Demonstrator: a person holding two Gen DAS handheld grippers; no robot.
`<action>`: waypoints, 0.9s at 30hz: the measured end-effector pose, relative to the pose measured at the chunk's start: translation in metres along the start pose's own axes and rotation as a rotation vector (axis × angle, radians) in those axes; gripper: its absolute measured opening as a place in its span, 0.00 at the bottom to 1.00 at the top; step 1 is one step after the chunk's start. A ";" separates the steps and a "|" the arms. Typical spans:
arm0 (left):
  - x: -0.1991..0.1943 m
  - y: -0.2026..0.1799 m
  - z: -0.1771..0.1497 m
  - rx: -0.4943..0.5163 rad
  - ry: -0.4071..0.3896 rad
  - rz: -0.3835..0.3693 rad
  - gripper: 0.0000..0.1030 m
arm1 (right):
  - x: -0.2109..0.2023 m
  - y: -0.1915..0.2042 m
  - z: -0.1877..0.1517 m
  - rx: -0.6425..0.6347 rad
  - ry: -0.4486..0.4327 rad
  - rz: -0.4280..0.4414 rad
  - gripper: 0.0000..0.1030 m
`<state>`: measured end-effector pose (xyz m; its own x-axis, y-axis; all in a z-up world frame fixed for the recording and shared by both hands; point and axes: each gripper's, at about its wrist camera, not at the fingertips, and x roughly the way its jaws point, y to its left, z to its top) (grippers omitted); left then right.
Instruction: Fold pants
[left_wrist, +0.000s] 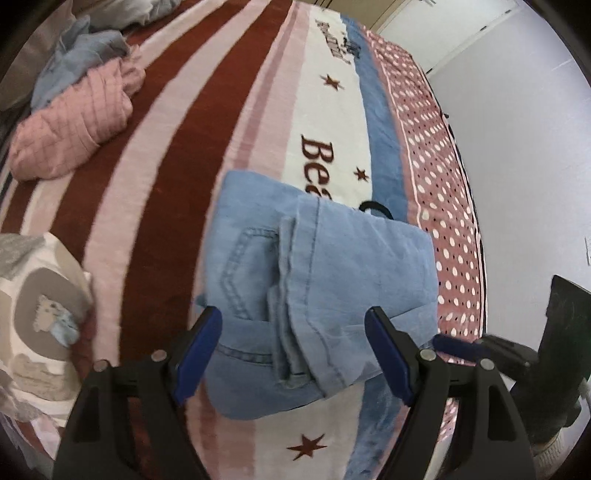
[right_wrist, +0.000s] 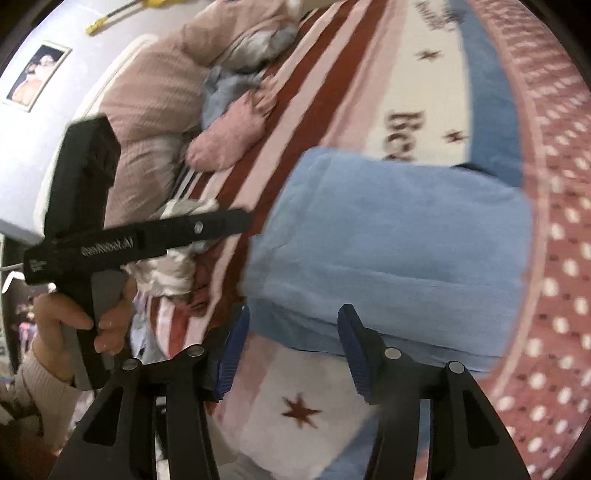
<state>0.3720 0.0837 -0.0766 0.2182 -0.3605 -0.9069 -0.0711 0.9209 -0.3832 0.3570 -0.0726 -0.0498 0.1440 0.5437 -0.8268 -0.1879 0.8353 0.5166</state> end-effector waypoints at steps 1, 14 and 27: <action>0.003 -0.001 0.000 -0.002 0.002 -0.007 0.74 | -0.008 -0.011 -0.001 0.019 -0.015 -0.027 0.45; 0.050 -0.015 -0.011 -0.010 0.084 0.009 0.05 | -0.041 -0.092 -0.028 0.220 -0.111 -0.137 0.45; 0.000 0.004 -0.007 -0.003 -0.040 0.039 0.04 | -0.030 -0.093 -0.013 0.260 -0.105 -0.156 0.45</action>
<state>0.3650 0.0864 -0.0799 0.2538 -0.3181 -0.9135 -0.0832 0.9337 -0.3483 0.3575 -0.1671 -0.0759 0.2540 0.4014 -0.8800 0.0972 0.8946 0.4361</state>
